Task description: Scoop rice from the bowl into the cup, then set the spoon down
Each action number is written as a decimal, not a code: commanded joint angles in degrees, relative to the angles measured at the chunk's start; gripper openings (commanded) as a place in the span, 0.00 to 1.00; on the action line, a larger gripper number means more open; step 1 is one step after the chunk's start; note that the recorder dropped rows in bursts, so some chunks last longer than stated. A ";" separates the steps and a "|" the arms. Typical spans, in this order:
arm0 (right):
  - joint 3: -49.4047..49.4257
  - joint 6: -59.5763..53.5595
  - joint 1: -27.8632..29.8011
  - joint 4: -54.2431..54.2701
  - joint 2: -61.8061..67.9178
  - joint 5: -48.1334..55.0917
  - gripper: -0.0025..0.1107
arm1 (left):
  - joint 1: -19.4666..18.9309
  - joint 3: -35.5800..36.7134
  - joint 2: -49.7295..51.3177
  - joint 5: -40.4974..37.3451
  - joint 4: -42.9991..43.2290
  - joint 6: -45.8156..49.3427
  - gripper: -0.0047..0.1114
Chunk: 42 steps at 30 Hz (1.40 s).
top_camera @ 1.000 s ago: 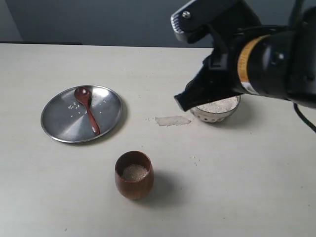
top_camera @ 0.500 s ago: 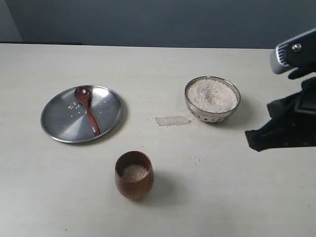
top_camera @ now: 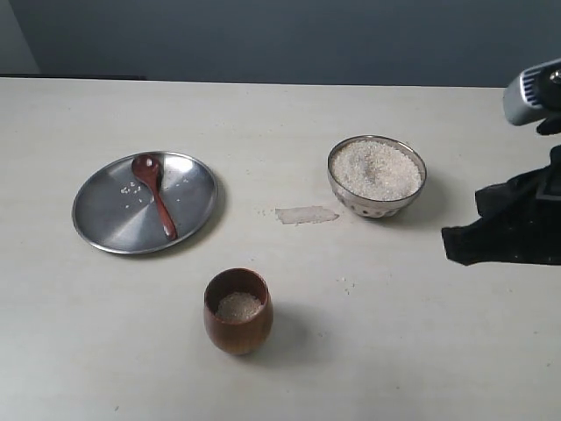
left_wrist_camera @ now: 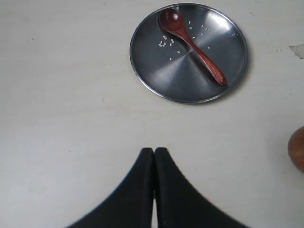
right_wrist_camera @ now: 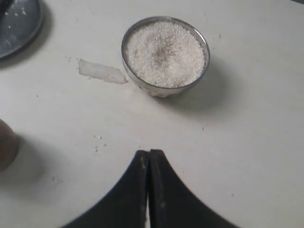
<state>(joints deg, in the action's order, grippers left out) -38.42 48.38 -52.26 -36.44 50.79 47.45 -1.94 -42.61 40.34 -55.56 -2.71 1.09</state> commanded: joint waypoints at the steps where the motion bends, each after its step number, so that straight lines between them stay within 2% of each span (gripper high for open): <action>1: 0.07 0.01 6.89 0.91 -3.45 -6.58 0.02 | -0.21 -0.33 0.02 0.30 0.44 0.14 0.04; 5: 0.07 0.01 15.81 0.91 -6.84 -10.09 0.02 | -0.21 -0.33 0.02 0.30 0.44 0.14 0.04; 14: 0.07 0.11 34.33 0.91 -12.78 -10.37 0.02 | -0.21 -0.33 0.02 0.30 0.44 0.14 0.04; 18: 0.07 0.11 39.33 0.91 -15.04 -10.37 0.02 | -0.21 -0.33 0.02 0.30 0.44 0.14 0.04; 35: 0.07 -0.48 39.71 -0.83 -16.13 -10.23 0.02 | -0.21 -0.33 0.02 0.30 0.44 0.25 0.04; 39: 2.00 -2.38 39.71 -2.96 -16.13 -9.11 0.02 | -0.21 -0.33 0.02 0.30 0.44 0.25 0.04; 42: 5.06 -7.94 39.71 -0.28 -16.13 -9.11 0.02 | -0.21 -0.33 0.02 0.30 0.44 0.25 0.04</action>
<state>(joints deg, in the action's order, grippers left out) -35.77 45.23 -12.88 -38.09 34.83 38.10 -1.94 -42.61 40.34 -55.56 -2.59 1.14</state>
